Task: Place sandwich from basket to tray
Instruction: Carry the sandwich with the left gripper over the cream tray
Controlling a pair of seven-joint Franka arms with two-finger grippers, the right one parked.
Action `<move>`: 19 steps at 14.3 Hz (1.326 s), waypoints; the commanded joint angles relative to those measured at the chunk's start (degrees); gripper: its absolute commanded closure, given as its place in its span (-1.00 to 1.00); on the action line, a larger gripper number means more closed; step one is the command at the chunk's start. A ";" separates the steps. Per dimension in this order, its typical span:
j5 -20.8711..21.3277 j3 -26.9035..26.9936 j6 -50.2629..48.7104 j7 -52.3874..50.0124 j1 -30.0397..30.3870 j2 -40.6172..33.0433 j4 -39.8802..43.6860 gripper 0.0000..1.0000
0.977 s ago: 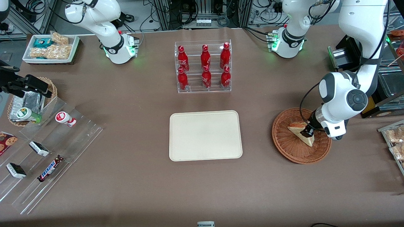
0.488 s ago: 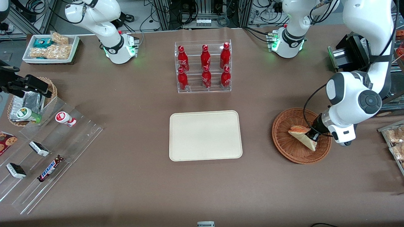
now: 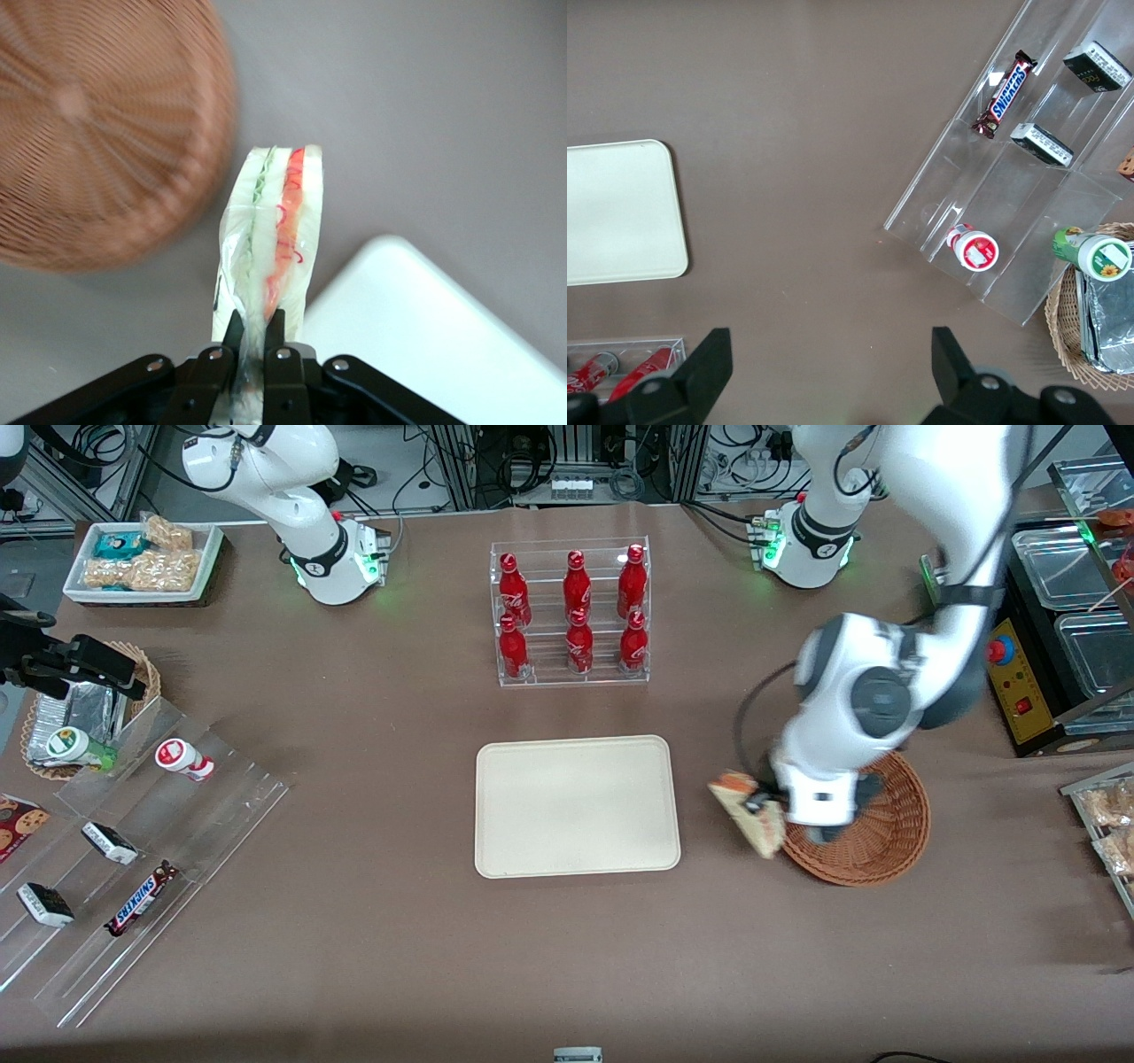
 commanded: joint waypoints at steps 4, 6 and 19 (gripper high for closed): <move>0.26 0.95 0.04 0.55 -12.87 12.42 15.13 0.87; 0.26 0.95 4.33 1.16 -15.50 13.74 15.49 0.87; 0.70 1.04 7.87 8.02 -21.14 18.85 14.52 0.69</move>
